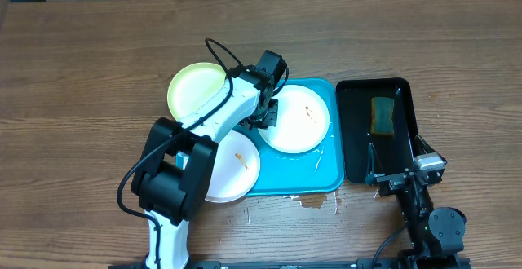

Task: Clean dirty plates on tray and stack at the side
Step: 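Close the left gripper on the white plate's rim and hold it, then reach the right gripper into the black tray and grasp the sponge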

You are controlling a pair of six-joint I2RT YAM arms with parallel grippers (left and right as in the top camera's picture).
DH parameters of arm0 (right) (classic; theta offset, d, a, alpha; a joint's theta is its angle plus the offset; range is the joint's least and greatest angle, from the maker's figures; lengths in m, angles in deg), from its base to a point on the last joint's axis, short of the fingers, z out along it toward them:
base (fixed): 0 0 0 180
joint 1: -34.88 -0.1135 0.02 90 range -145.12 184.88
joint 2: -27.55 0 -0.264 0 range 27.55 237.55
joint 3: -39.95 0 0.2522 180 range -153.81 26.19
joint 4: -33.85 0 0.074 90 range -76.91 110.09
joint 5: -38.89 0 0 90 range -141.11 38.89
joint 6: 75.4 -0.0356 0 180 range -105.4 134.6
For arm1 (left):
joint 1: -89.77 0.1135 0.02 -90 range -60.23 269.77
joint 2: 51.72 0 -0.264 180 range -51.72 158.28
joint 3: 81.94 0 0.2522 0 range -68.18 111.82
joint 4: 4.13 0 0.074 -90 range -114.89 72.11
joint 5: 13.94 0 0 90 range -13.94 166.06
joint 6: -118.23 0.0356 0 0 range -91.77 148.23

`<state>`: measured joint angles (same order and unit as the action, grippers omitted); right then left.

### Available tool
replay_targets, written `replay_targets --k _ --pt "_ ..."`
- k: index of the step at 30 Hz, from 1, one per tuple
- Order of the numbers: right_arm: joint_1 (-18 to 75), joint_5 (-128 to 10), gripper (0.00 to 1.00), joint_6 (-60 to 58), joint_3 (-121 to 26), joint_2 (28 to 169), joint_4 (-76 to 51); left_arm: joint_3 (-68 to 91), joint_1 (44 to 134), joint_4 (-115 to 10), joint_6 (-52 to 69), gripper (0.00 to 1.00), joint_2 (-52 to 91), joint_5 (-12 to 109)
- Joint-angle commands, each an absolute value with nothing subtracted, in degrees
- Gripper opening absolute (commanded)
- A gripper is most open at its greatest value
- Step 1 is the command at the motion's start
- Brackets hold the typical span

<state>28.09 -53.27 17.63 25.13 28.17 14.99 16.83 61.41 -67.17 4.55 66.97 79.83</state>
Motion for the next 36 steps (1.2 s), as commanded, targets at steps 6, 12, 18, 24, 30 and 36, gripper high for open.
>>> replay_targets --k 6,12,18,24,30,36 --pt "28.25 -53.31 1.0 17.87 25.72 27.73 15.42 15.39 62.0 -65.42 3.28 0.22 67.91 79.0" --pt "28.25 -52.57 1.0 17.84 25.72 27.73 15.77 15.39 62.02 -65.22 3.3 0.22 67.89 78.97" --pt "28.2 -56.92 1.0 11.03 23.08 27.91 13.28 15.39 62.18 -65.16 3.39 0.24 67.89 79.19" --pt "28.2 -52.28 1.0 9.6 10.4 33.88 2.94 15.39 62.9 -65.16 3.39 0.13 67.89 79.17" --pt "28.2 -44.68 1.0 8.42 -13.93 53.2 -14.72 15.39 63.27 -65.22 3.41 0.12 67.89 79.17" --pt "28.2 -44.76 1.0 8.56 -38.38 79.43 -36.27 15.39 63.29 -65.62 3.41 0.08 67.89 79.0"
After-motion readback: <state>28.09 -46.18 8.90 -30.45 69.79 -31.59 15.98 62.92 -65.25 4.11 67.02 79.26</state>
